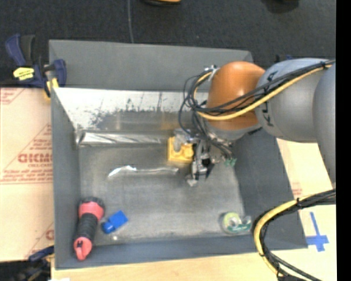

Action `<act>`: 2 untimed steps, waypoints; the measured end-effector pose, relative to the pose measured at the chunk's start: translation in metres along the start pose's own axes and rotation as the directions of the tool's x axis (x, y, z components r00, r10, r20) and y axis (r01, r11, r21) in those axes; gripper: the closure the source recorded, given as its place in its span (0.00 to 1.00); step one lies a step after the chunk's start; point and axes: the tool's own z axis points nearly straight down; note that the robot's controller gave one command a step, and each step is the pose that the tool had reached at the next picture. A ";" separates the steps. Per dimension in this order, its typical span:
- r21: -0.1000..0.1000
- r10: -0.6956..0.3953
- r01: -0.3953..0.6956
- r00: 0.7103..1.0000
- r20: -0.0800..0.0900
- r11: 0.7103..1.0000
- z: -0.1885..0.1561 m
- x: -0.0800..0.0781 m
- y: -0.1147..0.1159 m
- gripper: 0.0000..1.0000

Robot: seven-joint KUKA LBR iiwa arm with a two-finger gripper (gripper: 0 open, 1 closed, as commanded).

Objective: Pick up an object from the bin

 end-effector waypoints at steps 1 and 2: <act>-0.006 -0.065 0.065 0.998 -0.009 0.998 0.026 -0.019 -0.005 0.00; 0.006 -0.214 0.214 0.977 0.009 0.977 0.026 -0.030 0.035 0.00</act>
Offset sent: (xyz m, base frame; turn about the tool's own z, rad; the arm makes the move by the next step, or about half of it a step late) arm 0.0160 0.0585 -0.0321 -0.2633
